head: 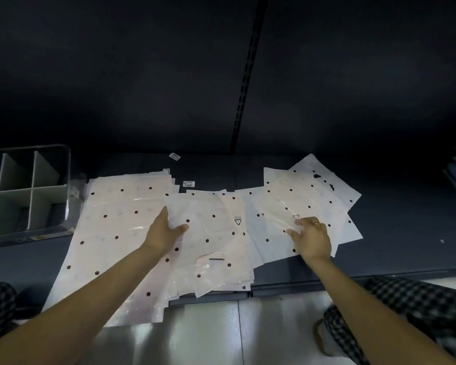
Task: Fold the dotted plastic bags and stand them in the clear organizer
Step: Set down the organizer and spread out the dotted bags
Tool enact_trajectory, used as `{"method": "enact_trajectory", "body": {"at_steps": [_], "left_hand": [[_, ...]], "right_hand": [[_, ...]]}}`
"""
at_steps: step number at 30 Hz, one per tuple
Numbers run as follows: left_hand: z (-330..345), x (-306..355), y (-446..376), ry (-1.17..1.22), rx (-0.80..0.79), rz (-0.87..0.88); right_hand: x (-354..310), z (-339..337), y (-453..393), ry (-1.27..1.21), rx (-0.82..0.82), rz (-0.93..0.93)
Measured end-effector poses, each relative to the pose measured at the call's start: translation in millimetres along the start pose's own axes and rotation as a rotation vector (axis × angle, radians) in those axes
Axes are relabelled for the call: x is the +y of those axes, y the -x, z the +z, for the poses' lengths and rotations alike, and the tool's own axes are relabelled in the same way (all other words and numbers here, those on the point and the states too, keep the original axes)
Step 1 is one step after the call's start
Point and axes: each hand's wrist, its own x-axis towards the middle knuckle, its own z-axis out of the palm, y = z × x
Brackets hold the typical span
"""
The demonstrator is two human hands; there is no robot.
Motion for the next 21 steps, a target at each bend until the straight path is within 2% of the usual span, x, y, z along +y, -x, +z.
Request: {"method": "enact_trajectory", "body": {"at_steps": [3, 6, 9, 11, 14, 16, 18, 19, 21], "left_hand": [[4, -1, -3, -0.04, -0.013, -0.013], [1, 3, -4, -0.139, 0.155, 0.066], [-2, 10, -2, -0.313, 0.299, 0.234], [2, 16, 3, -0.266, 0.195, 0.323], [17, 23, 22, -0.096, -0.23, 0.312], [29, 26, 36, -0.034, -0.454, 0.264], [41, 28, 44, 0.021, -0.473, 0.253], [44, 29, 45, 0.037, -0.382, 0.281], [41, 33, 44, 0.051, -0.066, 0.325]], "right_hand": [[0, 0, -1, -0.051, 0.047, 0.011], [-6, -6, -1, -0.127, 0.049, 0.029], [-26, -11, 0, -0.174, 0.068, 0.006], [-49, -17, 3, -0.234, 0.093, -0.015], [-92, -29, 9, -0.443, 0.065, 0.011], [-124, -39, 17, -0.845, -0.116, 0.134], [-152, -48, 31, -1.284, -0.407, 0.241], [-161, -51, 36, -1.401, -0.524, 0.246], [-171, -49, 40, -1.461, -0.648, 0.17]]}}
